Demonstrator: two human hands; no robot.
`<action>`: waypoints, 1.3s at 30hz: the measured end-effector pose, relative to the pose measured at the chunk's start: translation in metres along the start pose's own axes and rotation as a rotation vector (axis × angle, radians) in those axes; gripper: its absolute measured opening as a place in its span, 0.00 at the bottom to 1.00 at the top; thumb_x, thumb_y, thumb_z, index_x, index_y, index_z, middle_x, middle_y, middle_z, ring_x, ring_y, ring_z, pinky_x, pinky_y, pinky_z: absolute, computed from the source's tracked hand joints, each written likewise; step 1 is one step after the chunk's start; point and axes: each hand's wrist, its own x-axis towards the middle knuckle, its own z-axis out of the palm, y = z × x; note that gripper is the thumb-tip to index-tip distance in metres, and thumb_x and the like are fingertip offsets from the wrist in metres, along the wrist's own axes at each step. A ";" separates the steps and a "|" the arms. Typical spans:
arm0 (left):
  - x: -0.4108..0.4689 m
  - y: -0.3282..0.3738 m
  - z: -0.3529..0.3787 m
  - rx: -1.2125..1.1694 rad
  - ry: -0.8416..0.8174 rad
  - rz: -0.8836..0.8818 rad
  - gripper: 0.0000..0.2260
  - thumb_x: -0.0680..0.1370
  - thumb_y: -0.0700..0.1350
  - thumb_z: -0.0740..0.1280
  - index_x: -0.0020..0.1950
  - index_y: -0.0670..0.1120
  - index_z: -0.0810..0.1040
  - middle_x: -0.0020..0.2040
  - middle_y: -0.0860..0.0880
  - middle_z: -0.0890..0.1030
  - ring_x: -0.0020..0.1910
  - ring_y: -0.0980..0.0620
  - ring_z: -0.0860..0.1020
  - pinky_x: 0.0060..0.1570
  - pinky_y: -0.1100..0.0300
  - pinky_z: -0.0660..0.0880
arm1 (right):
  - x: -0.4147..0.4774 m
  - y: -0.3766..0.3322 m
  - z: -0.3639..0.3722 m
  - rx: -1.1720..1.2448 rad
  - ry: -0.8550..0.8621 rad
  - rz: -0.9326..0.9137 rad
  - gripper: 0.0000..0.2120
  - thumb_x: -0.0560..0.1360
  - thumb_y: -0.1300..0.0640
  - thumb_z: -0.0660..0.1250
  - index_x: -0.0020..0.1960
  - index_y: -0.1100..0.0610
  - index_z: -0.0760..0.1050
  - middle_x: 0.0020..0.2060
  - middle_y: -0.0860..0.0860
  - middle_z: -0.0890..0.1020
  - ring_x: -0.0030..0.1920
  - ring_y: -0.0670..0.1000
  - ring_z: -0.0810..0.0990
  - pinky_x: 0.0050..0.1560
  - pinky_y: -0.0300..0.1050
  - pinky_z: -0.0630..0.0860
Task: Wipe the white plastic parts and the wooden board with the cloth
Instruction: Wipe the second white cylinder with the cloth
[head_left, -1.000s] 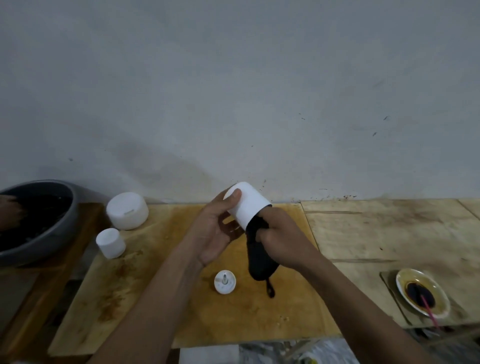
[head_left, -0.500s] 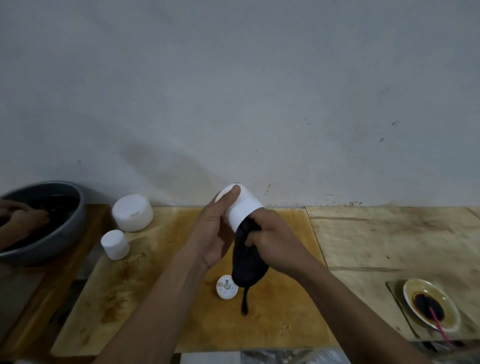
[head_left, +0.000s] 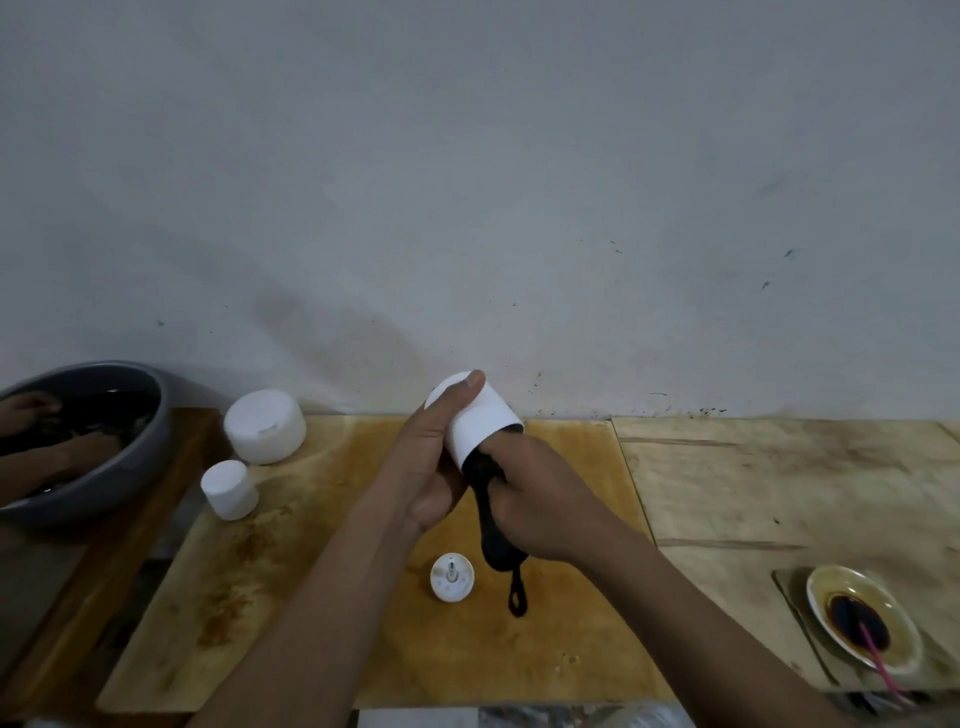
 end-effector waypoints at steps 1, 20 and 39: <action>0.001 0.000 0.003 0.000 0.018 -0.021 0.25 0.72 0.50 0.75 0.66 0.43 0.77 0.58 0.39 0.85 0.50 0.43 0.86 0.45 0.49 0.83 | -0.003 0.002 0.003 -0.133 0.008 -0.049 0.20 0.73 0.71 0.61 0.62 0.59 0.76 0.50 0.56 0.82 0.45 0.56 0.79 0.41 0.53 0.77; 0.004 0.004 -0.002 0.091 0.023 -0.041 0.28 0.73 0.54 0.73 0.68 0.40 0.76 0.60 0.39 0.83 0.57 0.41 0.83 0.49 0.47 0.83 | -0.002 0.017 0.009 -0.747 0.140 -0.194 0.19 0.63 0.66 0.69 0.54 0.58 0.81 0.44 0.54 0.85 0.42 0.55 0.81 0.33 0.44 0.68; 0.022 -0.019 0.008 0.244 0.083 -0.065 0.24 0.73 0.51 0.76 0.64 0.40 0.77 0.57 0.39 0.84 0.54 0.39 0.84 0.44 0.44 0.84 | -0.022 0.026 0.012 -0.324 0.076 0.077 0.20 0.67 0.69 0.66 0.58 0.59 0.77 0.48 0.53 0.81 0.45 0.55 0.80 0.33 0.46 0.73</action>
